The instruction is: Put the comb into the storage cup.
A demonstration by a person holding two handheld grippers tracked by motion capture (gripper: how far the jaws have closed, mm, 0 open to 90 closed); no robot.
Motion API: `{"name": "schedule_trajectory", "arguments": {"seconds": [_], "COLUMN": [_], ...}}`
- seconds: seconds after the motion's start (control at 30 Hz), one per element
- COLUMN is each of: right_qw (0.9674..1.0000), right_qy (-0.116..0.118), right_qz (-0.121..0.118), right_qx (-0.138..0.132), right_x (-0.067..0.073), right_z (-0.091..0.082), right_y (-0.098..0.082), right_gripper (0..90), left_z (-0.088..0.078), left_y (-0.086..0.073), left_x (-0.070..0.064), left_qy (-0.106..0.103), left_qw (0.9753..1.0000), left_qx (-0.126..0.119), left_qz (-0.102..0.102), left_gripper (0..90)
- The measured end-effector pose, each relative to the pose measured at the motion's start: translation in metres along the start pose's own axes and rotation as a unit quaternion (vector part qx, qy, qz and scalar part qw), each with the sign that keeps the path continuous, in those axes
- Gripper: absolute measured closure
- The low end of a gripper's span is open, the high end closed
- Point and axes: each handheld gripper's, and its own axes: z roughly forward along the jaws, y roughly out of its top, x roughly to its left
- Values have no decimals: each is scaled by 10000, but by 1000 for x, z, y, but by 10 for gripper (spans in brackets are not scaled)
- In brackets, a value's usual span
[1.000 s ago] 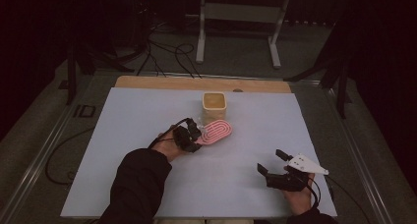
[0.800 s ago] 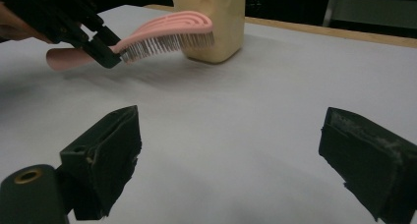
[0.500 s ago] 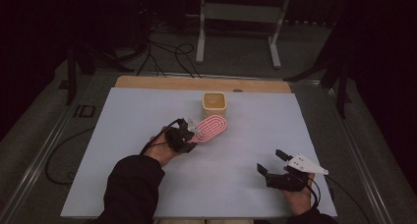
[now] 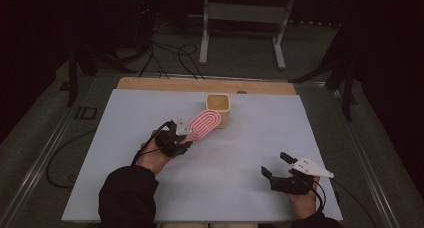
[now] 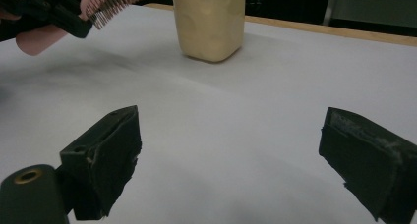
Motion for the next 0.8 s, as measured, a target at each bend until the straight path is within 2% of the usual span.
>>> {"name": "schedule_trajectory", "arguments": {"seconds": [0.13, 0.27, 0.43, 0.6, 0.8], "right_qw": [10000, 10000, 10000, 10000, 10000], "right_qy": [3, -3, -14, -27, -61], "right_qz": [16, 43, 38, 21, 4], "right_qx": [13, 10, 36, 36, 64], "right_x": [0, 0, -1, -1, -1], "right_z": [0, 1, 1, 2, 2], "right_y": [0, 0, -1, -1, -1], "right_gripper": [87, 87, 87, 87, 87], "left_z": [-7, -11, -16, -21, -27], "left_y": [-6, -13, -22, -32, -39], "left_x": [2, 2, 2, -1, -3], "left_qy": [180, 268, 302, 360, 478], "left_qw": [9997, 9988, 9974, 9962, 9924], "left_qx": [-137, -347, -555, -699, -992], "left_qz": [-56, -203, -352, -381, -541], "left_gripper": [702, 702, 703, 703, 703]}}
